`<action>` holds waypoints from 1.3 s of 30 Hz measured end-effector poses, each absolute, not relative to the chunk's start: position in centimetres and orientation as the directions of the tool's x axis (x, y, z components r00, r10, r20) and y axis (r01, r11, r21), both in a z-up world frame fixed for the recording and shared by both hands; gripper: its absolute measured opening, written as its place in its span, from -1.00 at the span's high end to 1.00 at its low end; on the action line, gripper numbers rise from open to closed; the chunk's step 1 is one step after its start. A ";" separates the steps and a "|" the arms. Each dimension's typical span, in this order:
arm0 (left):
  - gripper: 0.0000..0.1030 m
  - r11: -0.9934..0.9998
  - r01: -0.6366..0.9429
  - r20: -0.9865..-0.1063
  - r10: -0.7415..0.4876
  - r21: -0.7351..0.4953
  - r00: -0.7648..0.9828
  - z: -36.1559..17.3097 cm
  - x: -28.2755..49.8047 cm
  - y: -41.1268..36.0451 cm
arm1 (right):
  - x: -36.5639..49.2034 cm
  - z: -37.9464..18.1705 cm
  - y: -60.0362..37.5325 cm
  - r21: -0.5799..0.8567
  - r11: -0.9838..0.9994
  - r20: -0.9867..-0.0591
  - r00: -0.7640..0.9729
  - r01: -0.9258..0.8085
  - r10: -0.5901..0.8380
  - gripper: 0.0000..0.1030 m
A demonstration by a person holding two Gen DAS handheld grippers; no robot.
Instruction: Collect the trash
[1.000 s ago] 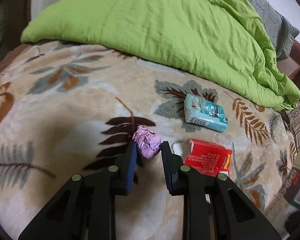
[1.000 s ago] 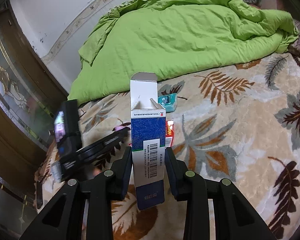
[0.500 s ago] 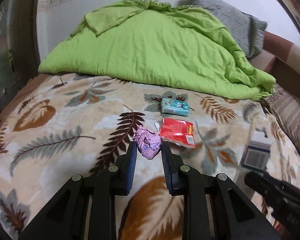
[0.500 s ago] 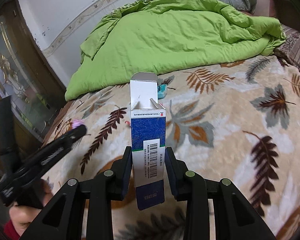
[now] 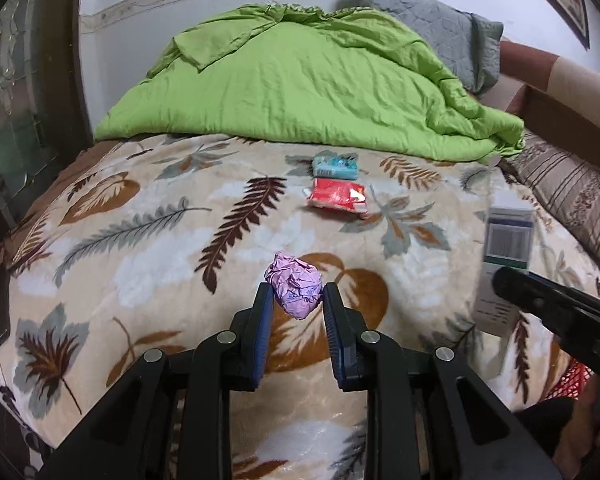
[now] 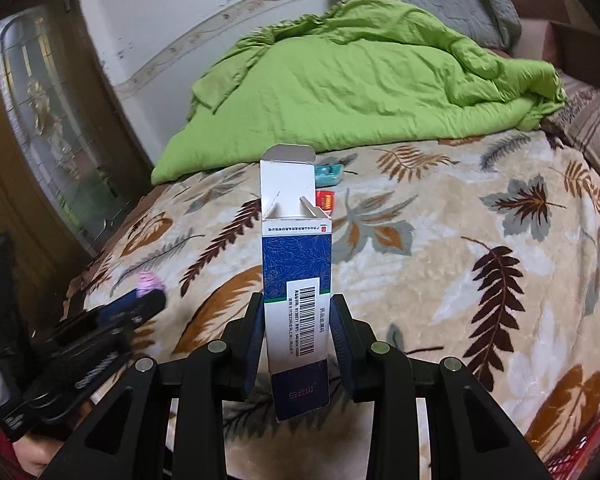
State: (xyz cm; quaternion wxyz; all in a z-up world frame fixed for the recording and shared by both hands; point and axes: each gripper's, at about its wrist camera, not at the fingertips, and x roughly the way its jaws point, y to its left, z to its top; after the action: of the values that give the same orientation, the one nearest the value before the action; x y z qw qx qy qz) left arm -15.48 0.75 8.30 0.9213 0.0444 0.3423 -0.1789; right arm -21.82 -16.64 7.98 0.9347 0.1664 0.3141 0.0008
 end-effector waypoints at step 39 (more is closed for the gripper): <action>0.53 0.942 0.333 -0.615 -0.231 0.053 0.754 7.2 -14.7 0.1 | -20.6 7.7 -15.4 0.258 0.962 -0.592 0.801 0.090 0.084 0.32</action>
State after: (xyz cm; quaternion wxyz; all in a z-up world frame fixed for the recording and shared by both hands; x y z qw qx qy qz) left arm -14.74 0.07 7.21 0.9330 0.0799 0.3167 -0.1512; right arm -20.58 -15.36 7.66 0.9390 0.1379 0.3151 -0.0014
